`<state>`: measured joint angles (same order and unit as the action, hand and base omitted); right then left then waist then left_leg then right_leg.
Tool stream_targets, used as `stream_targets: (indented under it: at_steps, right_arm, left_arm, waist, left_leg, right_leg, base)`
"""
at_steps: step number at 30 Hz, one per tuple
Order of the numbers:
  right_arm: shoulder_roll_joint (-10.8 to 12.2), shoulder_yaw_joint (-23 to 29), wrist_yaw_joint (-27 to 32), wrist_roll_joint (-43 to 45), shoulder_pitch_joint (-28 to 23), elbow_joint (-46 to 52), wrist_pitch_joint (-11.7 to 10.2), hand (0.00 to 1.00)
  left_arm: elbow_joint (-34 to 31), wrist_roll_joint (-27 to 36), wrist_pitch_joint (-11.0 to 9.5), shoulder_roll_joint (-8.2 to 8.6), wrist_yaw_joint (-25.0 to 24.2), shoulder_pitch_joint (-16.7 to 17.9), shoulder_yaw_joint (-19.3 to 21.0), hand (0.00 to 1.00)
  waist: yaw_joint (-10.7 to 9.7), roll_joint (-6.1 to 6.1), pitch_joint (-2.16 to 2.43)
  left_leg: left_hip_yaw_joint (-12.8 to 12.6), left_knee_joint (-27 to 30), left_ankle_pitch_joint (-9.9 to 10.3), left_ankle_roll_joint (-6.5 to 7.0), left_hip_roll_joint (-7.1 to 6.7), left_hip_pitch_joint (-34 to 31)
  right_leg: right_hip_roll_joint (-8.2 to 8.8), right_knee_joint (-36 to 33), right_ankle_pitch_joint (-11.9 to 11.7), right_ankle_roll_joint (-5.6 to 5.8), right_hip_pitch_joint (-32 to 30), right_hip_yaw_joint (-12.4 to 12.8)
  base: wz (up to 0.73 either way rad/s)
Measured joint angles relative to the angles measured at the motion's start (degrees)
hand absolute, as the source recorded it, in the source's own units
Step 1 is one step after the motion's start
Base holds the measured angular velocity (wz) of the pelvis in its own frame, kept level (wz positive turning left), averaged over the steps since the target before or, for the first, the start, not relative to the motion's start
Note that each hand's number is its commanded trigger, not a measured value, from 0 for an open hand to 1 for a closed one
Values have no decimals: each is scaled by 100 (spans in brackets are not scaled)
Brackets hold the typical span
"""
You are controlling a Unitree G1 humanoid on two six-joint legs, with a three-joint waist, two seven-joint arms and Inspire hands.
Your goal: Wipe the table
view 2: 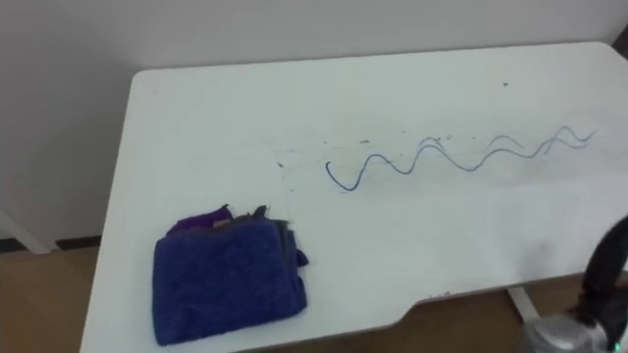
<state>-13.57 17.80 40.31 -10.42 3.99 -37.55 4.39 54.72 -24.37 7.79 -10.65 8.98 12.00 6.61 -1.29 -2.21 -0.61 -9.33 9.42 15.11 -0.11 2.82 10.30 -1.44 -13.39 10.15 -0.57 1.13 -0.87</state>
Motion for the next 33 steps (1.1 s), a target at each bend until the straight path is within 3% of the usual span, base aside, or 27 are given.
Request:
stream_targets:
  at_steps: [2, 3, 5, 6, 8, 9, 12, 15, 19, 24, 28, 33]
  right_arm:
    - [-1, -27, -14, 132, -24, 214, 58, 0]
    - [-1, -42, -53, 145, -32, 533, 179, 0]
    - [-46, -80, -237, 352, -32, 1436, 202, 0]
    - [-202, -216, -273, 717, -29, 2057, 180, 0]
    - [-511, -430, -384, 1516, -29, 2934, 26, 0]
    - [-678, -567, -482, 2006, -25, 3411, -160, 0]
    - [-712, -1125, -771, 3054, -45, 4158, -449, 0]
    - [-605, -1729, -1232, 3969, -101, 4307, -489, 0]
    - [-592, -2347, -1915, 4471, -108, 4380, -422, 0]
    - [-596, -3276, -2332, 5162, -120, 4520, -423, 0]
    - [-587, -3888, -2681, 5562, -120, 4521, -444, 0]
    - [-585, -4184, -2876, 5579, -122, 4521, -489, 0]
  left_arm:
    - [-2, -39, -23, -3, -64, 99, 8, 0]
    - [-7, -86, -22, -2, -102, 161, 9, 0]
    - [-24, -161, -20, -6, -181, 258, 22, 0]
    - [-52, -262, -24, -16, -223, 272, 22, 0]
    - [-127, -285, -69, -28, -240, 258, 20, 0]
    - [-198, -281, -93, -45, -242, 253, -2, 0]
    - [-213, -240, -140, -210, -230, 223, -315, 0]
    - [-177, -256, -170, -197, -226, 202, -515, 0]
    - [-144, -258, -137, -197, -235, 210, -610, 0]
    - [-152, -219, -143, -211, -329, 60, -833, 0]
    - [-151, -234, -256, -205, -342, -63, -1155, 0]
    - [-152, -222, -289, -217, -344, -63, -1296, 0]
  waist:
    - [-4, 28, 1]
    - [-29, 52, 13]
    - [-113, 90, 15]
    - [-124, 101, 21]
    - [-119, 89, 20]
    - [-99, 58, 6]
    - [4, -10, 23]
    - [187, -15, 32]
    - [347, 39, 64]
    - [579, 111, 89]
    - [682, 78, 104]
    - [783, 2, 97]
  left_leg:
    - [3, -1, 0, 0, -9, -28]
    - [13, 1, 0, 1, -15, -71]
    - [55, -10, -1, 1, -26, -102]
    - [91, -8, -1, 1, -26, -86]
    - [123, -8, -1, 1, -16, -46]
    - [165, -9, -1, 1, -5, -5]
    - [205, -4, 1, -1, 55, 43]
    - [214, -4, 0, -2, 58, 38]
    - [333, 13, -2, 3, 31, -25]
    - [380, 17, -16, -15, 43, -61]
    - [476, 12, -20, -17, 43, -69]
    - [500, 16, -19, -17, 39, -67]
  right_leg:
    - [10, -49, -3, 3, -40, -10]
    - [20, -105, -3, 3, -125, -76]
    - [31, -153, -6, 0, -184, -127]
    - [33, -150, -6, 0, -157, -160]
    - [33, -112, -6, -1, -80, -225]
    - [25, -65, -13, -12, -2, -261]
    - [-14, 154, -84, -50, 196, -392]
    - [-12, 185, -111, -45, 216, -414]
    - [43, 179, -124, -23, 192, -565]
    - [32, 180, -125, -24, 198, -600]
    - [41, 184, -125, -24, 232, -711]
    - [46, 255, -125, -24, 289, -747]
  base:
    - [-16]
    - [-39]
    - [-28]
    - [5]
    - [16]
    - [16]
    - [20]
    - [10]
    - [15]
    - [5]
    - [11]
    - [4]
